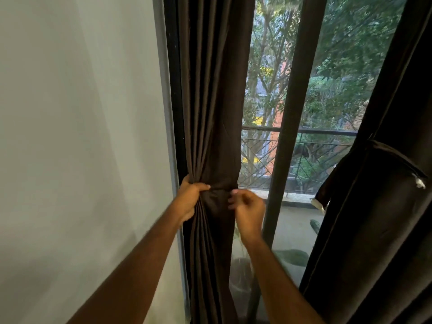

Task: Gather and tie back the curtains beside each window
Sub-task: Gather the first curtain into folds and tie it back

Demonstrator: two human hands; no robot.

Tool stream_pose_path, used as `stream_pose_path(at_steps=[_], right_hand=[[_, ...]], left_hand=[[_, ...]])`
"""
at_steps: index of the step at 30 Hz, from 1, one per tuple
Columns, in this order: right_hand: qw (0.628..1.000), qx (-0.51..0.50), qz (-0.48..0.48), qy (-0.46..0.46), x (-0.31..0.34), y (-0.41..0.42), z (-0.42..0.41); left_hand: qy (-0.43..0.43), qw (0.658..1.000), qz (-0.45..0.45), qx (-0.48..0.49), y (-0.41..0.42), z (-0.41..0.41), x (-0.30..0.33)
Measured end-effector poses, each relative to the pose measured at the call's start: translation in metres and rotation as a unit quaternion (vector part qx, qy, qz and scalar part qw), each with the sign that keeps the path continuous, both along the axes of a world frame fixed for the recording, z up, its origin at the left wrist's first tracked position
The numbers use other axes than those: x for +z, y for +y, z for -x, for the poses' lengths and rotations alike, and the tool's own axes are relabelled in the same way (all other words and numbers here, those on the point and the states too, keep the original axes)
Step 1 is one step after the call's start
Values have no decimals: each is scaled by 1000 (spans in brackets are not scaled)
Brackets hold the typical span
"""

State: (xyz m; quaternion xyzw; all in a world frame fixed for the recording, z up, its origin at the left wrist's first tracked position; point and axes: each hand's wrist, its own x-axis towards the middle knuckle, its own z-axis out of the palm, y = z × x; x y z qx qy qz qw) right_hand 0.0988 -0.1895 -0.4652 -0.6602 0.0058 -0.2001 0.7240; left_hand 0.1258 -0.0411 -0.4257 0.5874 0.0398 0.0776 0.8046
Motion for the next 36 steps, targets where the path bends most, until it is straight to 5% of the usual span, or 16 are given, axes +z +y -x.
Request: stream_pose_path(at_steps=[3,7,11,13,14,16,17,18,20,22,26,28,32,36], right_hand=[[994,-50,63,-67,7,-25,-15],[958,256,17,125,35,-33,-7],[925,329,121,146,37,-31,5],[918,283,235,148,44,-34,8],[911,233,301,156,51,-34,11],[917,161,320,174,60,-29,19],[933,157,253,203,62,-26,26],[947,163,141,236,62,-20,31],[943,206,-84,249,56,-9,42],[929,223,-209,209,47,1,54],[927,238,-281,78,24,17,67],[929,229,-288,44,16,21,69],[940,232,-251,9,7,30,71],[946,229,-231,-10,4,38,73]], left_hand=[[38,992,19,-117,18,7,3],[65,981,19,-179,26,12,4],[51,986,-73,-138,28,9,3],[46,971,-205,-117,28,14,7],[39,943,-316,-98,25,20,12],[42,835,-548,-10,16,35,18],[48,791,-608,49,11,44,20],[55,785,-612,84,5,50,17],[57,870,-484,75,-3,58,13],[71,954,-290,17,-8,64,10],[120,983,-15,-138,-9,89,13],[103,983,75,-135,-8,97,10],[48,999,4,-7,-16,106,-2],[16,999,3,-28,-12,115,-10]])
